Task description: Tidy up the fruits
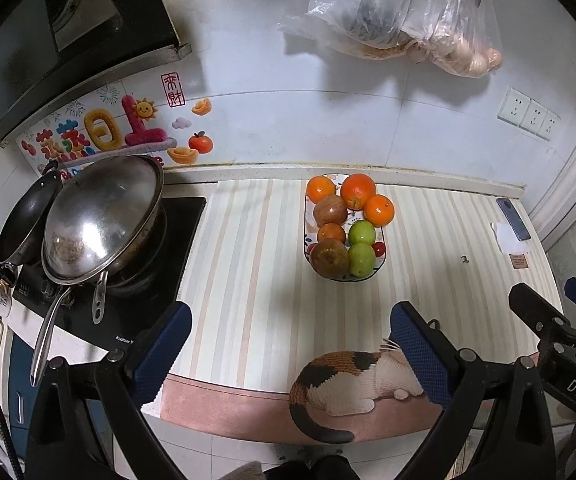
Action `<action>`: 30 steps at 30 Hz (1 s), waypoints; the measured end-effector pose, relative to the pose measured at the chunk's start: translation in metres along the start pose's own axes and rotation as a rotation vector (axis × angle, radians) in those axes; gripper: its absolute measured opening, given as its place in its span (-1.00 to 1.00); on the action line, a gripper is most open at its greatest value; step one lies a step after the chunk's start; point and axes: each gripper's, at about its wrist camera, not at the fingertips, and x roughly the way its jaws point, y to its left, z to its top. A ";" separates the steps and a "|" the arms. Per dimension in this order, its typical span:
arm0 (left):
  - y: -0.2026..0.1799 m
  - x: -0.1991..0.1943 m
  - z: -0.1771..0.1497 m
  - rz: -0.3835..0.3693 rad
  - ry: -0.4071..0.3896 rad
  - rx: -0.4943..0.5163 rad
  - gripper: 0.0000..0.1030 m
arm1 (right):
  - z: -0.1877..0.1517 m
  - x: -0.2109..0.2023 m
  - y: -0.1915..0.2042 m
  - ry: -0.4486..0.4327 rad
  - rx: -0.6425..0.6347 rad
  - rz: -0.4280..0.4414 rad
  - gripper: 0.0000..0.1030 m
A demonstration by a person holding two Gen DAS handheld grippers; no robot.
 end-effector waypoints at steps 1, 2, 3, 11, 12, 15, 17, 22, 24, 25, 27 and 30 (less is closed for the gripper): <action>0.000 0.000 0.000 -0.001 0.000 -0.002 0.98 | -0.001 0.000 0.000 0.001 0.000 0.001 0.95; 0.000 0.000 0.000 0.000 -0.001 0.000 0.98 | -0.001 0.001 0.000 0.002 -0.001 0.001 0.95; -0.001 0.000 -0.001 0.001 -0.001 0.000 0.98 | -0.003 0.001 0.001 0.002 -0.002 0.001 0.95; 0.001 -0.001 0.000 -0.003 0.002 0.000 0.98 | -0.007 0.002 0.003 0.014 0.000 0.005 0.95; 0.001 -0.001 0.000 -0.002 0.002 0.000 0.98 | -0.007 0.002 0.003 0.014 -0.001 0.005 0.95; 0.001 -0.001 0.000 -0.007 0.003 -0.002 0.98 | -0.007 0.002 0.002 0.015 -0.001 0.007 0.95; 0.001 -0.001 0.000 -0.006 0.002 -0.004 0.98 | -0.008 0.002 0.003 0.015 -0.001 0.007 0.95; 0.001 -0.002 -0.001 -0.006 0.003 -0.002 0.98 | -0.008 0.001 0.003 0.014 0.000 0.008 0.95; 0.001 -0.001 -0.002 -0.008 0.006 -0.001 0.98 | -0.008 0.000 0.003 0.015 0.001 0.009 0.95; 0.001 -0.001 -0.003 -0.008 0.008 -0.001 0.98 | -0.009 0.000 0.003 0.014 0.001 0.009 0.95; 0.000 -0.001 -0.004 -0.011 0.009 0.000 0.98 | -0.009 -0.001 0.004 0.014 0.001 0.010 0.95; -0.001 -0.001 -0.005 -0.012 0.009 0.002 0.98 | -0.009 -0.002 0.004 0.015 0.002 0.010 0.95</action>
